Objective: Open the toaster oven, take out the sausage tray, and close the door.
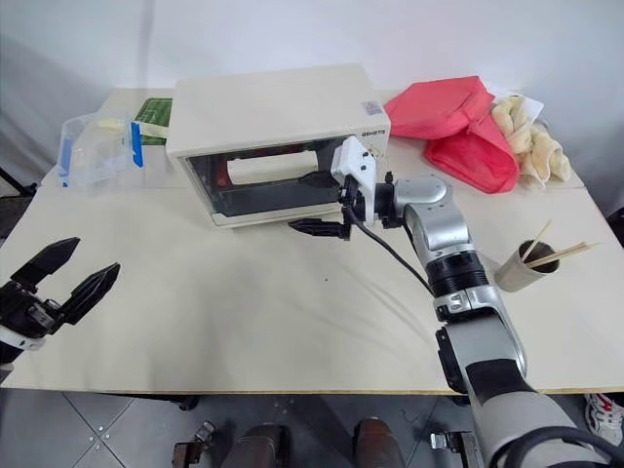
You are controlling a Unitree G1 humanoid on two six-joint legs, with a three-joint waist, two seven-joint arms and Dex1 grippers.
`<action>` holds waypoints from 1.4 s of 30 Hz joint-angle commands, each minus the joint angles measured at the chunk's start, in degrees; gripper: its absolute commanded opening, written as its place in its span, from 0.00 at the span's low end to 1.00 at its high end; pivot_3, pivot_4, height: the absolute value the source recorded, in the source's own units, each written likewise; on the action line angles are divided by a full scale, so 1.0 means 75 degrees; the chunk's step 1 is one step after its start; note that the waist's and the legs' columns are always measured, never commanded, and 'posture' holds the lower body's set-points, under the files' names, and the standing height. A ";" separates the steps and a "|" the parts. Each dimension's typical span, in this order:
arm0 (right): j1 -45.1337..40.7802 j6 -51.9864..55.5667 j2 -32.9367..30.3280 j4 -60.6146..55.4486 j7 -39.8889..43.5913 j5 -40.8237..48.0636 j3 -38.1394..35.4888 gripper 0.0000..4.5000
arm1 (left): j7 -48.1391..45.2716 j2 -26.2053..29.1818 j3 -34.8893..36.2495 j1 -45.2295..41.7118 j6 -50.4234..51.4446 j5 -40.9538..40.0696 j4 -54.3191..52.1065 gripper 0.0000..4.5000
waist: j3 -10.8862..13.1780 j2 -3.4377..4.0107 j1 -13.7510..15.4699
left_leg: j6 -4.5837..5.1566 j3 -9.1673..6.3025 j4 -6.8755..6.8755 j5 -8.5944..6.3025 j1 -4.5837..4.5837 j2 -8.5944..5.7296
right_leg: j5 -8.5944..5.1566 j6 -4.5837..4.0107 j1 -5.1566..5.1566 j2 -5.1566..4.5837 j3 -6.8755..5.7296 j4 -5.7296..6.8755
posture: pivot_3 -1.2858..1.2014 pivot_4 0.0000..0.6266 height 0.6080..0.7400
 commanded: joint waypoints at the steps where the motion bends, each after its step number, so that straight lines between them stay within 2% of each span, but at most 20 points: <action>1: -0.0530 -0.0423 0.0044 0.0396 0.0226 -0.0109 0.0004 1.00 | -0.0106 0.0150 0.0292 0.0033 -0.0051 -0.0176 0.0019 0.99 | 0.0000 0.0000 -0.0032 | 0.0000 0.0000 0.0003 0.0000 0.0000 0.0000 | 0.0000 0.0000 -0.0004 0.0000 0.0001 0.0000 | 0.52 0.24 1.00; 9: -0.1059 -0.1306 0.0024 0.1716 0.0354 -0.0721 0.0172 1.00 | -0.0118 0.0169 0.0281 0.0057 -0.0040 -0.0189 0.0023 0.99 | 0.0000 0.0000 -0.0169 | -0.0003 0.0005 -0.0001 0.0001 0.0002 0.0004 | 0.0000 0.0000 -0.0013 0.0003 0.0004 0.0014 | 0.52 0.24 1.00; 18: -0.1661 -0.1827 0.0219 0.2683 0.0199 -0.0715 -0.0167 1.00 | -0.0226 0.0282 0.0307 -0.0085 0.0024 -0.0307 0.0125 0.99 | 0.0000 0.0001 -0.0203 | -0.0004 0.0014 -0.0007 0.0002 0.0001 0.0011 | 0.0000 0.0000 -0.0030 0.0001 0.0005 0.0022 | 0.52 0.24 1.00; 26: -0.1599 -0.1432 0.0168 0.2123 0.1260 -0.0230 -0.0403 1.00 | -0.0075 0.0456 0.0327 -0.0385 0.0173 -0.0268 0.0417 0.99 | 0.0000 0.0001 -0.0216 | -0.0004 0.0014 -0.0007 0.0002 -0.0002 0.0014 | 0.0000 0.0000 -0.0030 -0.0001 0.0004 0.0036 | 0.52 0.24 1.00; 32: -0.0922 -0.1076 -0.0032 0.1109 0.2021 -0.0087 -0.0248 1.00 | 0.0116 0.0751 0.0240 -0.0822 0.0236 -0.0063 0.0892 0.99 | 0.0001 0.0001 -0.0290 | -0.0006 0.0017 -0.0011 0.0001 -0.0006 0.0012 | 0.0000 0.0000 -0.0055 -0.0010 0.0001 0.0073 | 0.52 0.24 1.00; 37: -0.0374 -0.0812 -0.0143 0.0377 0.2075 -0.0113 -0.0078 1.00 | -0.0209 0.0958 0.0115 -0.1329 0.0280 -0.0124 0.1493 0.99 | 0.0000 0.0001 -0.0342 | -0.0007 0.0024 -0.0009 0.0000 -0.0008 0.0001 | 0.0000 0.0000 -0.0061 -0.0010 -0.0010 0.0076 | 0.52 0.24 1.00; 40: -0.0085 -0.0688 -0.0176 -0.0028 0.2054 -0.0099 0.0008 1.00 | -0.0287 0.1126 -0.0067 -0.1908 0.0358 -0.0078 0.1976 0.87 | 0.0001 0.0001 -0.0337 | -0.0007 0.0026 -0.0006 0.0001 -0.0008 0.0001 | 0.0000 0.0000 -0.0067 -0.0009 -0.0013 0.0086 | 0.52 0.24 1.00; 42: -0.0001 -0.0608 -0.0176 -0.0194 0.2006 -0.0088 0.0024 1.00 | -0.0382 0.1232 -0.0246 -0.2281 0.0358 0.0011 0.2346 0.74 | 0.0001 0.0000 -0.0336 | -0.0007 0.0024 -0.0002 0.0001 -0.0009 0.0001 | 0.0000 0.0000 -0.0067 -0.0009 -0.0016 0.0089 | 0.52 0.24 1.00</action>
